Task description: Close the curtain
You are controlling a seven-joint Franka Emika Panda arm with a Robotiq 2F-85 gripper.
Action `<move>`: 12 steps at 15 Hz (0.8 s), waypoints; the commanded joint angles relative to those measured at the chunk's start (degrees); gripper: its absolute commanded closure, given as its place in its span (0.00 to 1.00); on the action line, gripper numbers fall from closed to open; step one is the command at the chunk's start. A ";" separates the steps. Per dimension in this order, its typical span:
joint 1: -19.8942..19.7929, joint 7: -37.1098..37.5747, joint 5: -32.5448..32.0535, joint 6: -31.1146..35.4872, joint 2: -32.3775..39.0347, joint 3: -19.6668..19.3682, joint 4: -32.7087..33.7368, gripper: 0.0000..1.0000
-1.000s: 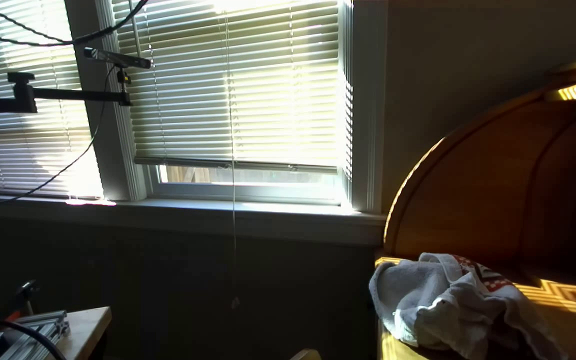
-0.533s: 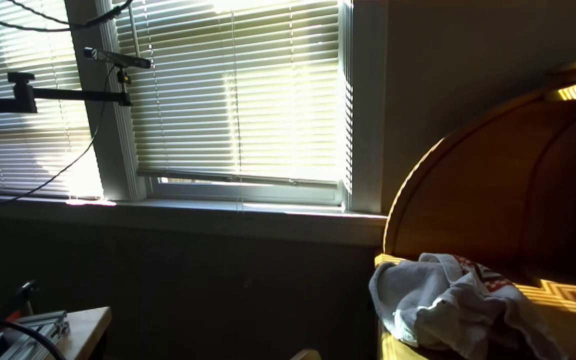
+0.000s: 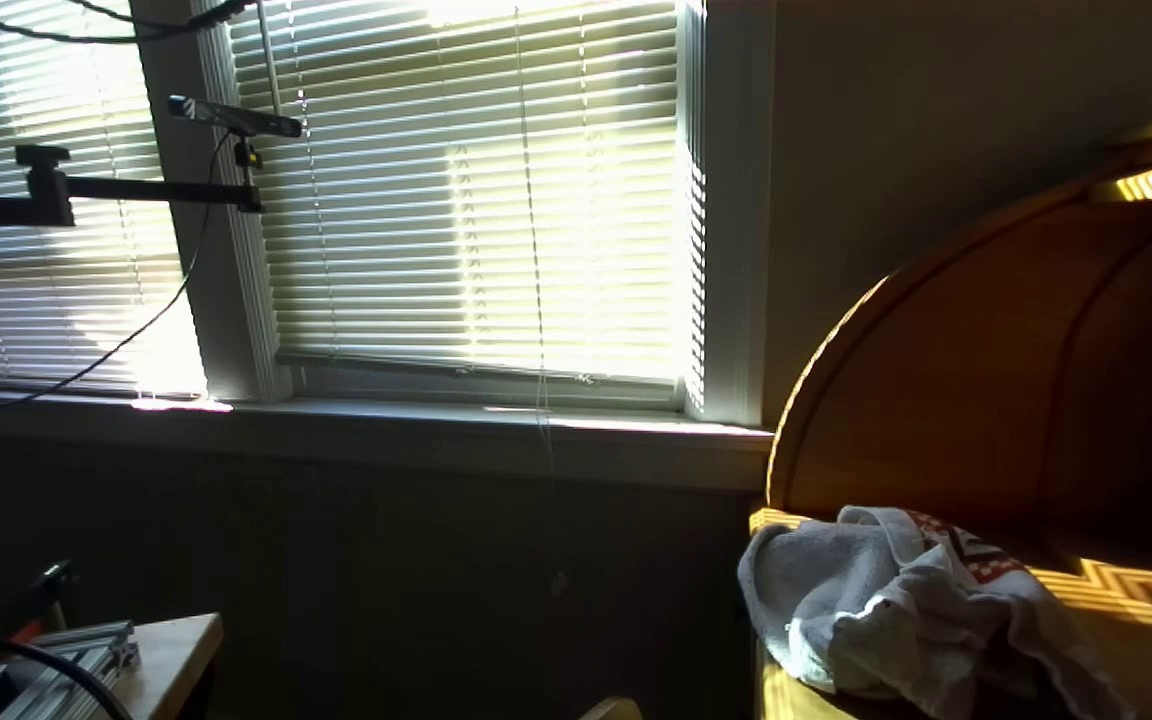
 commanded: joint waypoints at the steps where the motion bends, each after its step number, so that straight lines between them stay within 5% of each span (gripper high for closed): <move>1: -0.10 1.10 -3.82 4.43 -0.15 -0.96 -1.88 1.00; 12: 1.86 -5.07 -9.64 10.10 2.38 -0.67 -0.64 1.00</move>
